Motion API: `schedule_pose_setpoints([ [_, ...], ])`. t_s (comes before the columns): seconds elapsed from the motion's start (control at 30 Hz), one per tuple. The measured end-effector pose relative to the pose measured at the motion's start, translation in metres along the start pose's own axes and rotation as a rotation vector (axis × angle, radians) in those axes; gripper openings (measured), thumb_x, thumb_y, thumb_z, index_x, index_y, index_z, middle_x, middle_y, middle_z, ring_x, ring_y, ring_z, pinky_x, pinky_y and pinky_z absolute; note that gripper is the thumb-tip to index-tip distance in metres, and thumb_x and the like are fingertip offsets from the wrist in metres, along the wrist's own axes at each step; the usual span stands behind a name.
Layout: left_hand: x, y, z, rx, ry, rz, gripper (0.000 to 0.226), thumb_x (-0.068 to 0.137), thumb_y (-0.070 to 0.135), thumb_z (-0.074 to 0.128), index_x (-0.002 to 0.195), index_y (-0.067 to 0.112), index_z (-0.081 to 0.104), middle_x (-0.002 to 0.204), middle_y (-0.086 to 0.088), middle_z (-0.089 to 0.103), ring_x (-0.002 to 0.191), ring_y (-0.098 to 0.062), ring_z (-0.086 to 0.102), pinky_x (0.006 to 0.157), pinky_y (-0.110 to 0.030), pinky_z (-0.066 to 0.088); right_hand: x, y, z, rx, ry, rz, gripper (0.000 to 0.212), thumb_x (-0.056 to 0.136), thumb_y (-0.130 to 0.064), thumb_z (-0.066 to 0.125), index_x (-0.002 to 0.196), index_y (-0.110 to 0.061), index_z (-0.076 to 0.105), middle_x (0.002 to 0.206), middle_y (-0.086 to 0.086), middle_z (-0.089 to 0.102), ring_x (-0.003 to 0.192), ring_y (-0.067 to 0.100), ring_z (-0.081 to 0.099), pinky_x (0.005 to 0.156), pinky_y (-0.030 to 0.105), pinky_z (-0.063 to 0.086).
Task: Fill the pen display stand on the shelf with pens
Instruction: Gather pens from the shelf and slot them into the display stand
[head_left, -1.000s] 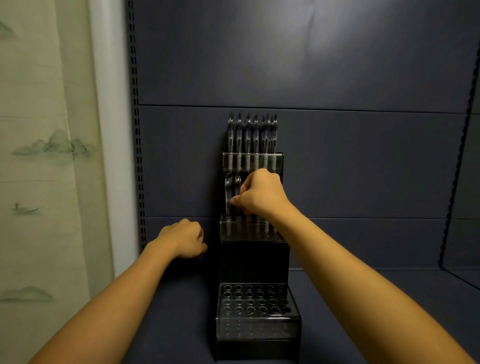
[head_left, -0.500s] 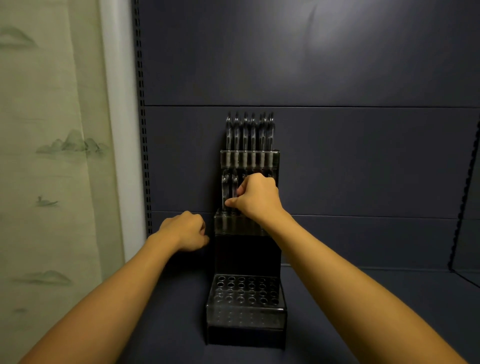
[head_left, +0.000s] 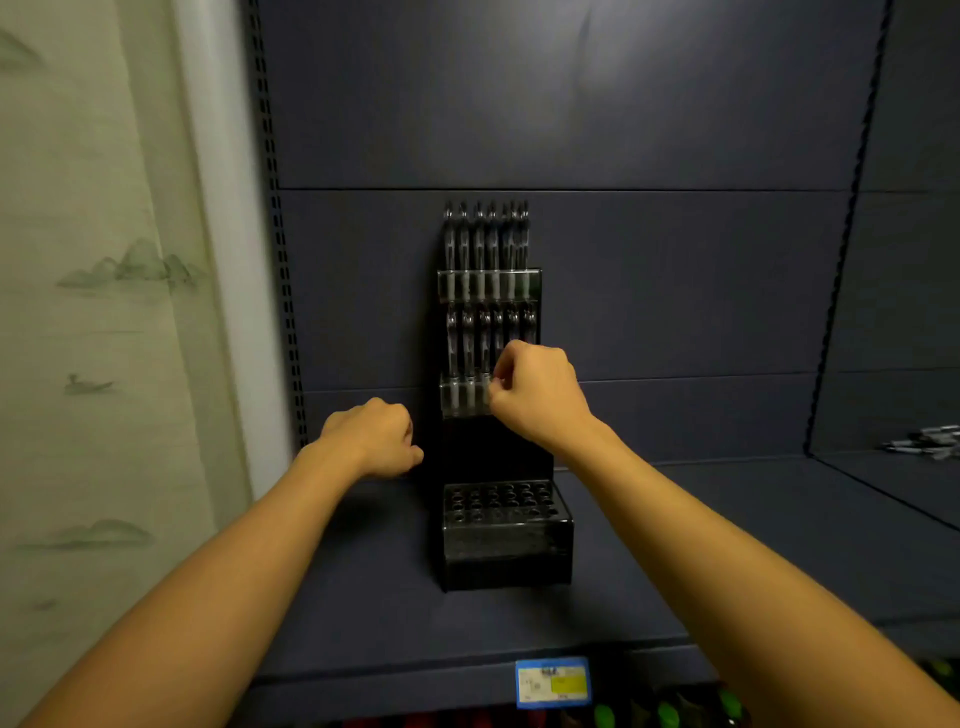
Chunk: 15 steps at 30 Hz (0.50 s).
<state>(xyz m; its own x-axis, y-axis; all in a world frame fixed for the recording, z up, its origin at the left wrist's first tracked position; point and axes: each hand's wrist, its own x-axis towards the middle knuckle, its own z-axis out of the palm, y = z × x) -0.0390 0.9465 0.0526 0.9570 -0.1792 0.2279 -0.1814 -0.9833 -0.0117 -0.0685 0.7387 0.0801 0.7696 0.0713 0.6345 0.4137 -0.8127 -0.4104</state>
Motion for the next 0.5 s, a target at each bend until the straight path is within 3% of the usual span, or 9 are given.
schedule_pose_setpoints([
  [0.27,-0.035,0.024,0.011,-0.065,-0.062,0.140,0.025,0.091,0.042,0.061,0.073,0.024,0.059,0.083,0.003,0.061,0.080,-0.019,0.061,0.074,-0.036,0.052,-0.063,0.008,-0.019,-0.276,-0.158,0.126,0.011,0.088,-0.015,0.061,0.097,-0.009,0.064,0.090,0.010,0.065,0.078,0.030,0.061,0.067,0.041,0.057],
  [0.5,-0.038,0.080,0.002,-0.119,-0.043,0.273,0.024,0.090,0.040,0.061,0.073,0.024,0.061,0.081,0.004,0.063,0.078,-0.017,0.061,0.072,-0.033,0.051,-0.098,0.040,-0.055,-0.562,-0.270,0.165,0.010,0.083,-0.013,0.061,0.086,-0.004,0.058,0.088,0.015,0.066,0.064,0.026,0.049,0.053,0.030,0.040],
])
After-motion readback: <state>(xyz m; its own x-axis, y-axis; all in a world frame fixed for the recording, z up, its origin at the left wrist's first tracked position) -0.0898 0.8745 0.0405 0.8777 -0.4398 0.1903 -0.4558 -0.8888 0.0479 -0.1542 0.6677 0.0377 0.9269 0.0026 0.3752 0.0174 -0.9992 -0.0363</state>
